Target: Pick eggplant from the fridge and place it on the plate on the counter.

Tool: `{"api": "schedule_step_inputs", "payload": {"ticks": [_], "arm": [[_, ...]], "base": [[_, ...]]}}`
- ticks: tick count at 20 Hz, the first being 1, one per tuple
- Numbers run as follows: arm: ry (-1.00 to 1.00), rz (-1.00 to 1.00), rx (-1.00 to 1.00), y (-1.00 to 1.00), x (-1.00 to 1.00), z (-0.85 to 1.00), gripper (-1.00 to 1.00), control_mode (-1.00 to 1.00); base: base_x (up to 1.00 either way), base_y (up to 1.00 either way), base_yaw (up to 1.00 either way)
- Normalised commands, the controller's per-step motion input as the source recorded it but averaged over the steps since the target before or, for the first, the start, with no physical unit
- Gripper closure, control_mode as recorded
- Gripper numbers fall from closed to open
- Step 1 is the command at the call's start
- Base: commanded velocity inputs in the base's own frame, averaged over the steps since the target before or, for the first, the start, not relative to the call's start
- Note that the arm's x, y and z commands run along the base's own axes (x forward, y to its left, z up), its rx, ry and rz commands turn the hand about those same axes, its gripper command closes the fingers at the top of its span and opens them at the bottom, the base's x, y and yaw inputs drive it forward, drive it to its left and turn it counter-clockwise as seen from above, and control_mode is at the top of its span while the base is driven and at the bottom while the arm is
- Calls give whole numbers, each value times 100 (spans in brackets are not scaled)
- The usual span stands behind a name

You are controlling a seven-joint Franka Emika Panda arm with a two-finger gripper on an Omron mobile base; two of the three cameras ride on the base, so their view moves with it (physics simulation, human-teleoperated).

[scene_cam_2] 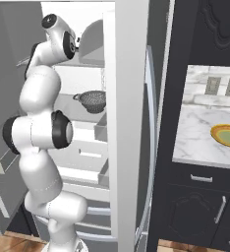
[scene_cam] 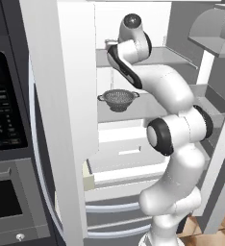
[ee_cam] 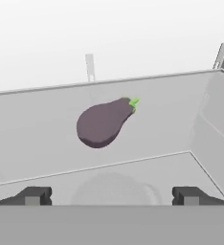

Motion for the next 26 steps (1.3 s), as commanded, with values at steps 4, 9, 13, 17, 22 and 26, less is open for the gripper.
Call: {"api": "schedule_step_inputs", "payload": {"ticks": [4,9,13,17,22,26], "arm": [[1,-4,0,4,38,0,-100,-100],[5,-2,0,2,39,0,-100,-100],[5,0,0,0,39,0,-100,-100],[3,0,0,2,44,-1,-100,-100],[2,0,0,5,41,-4,-100,-100],[4,0,0,1,24,0,-100,-100]], "base": [[0,0,0],[0,0,0],[0,0,0],[0,0,0],[0,0,0],[0,0,0]]}}
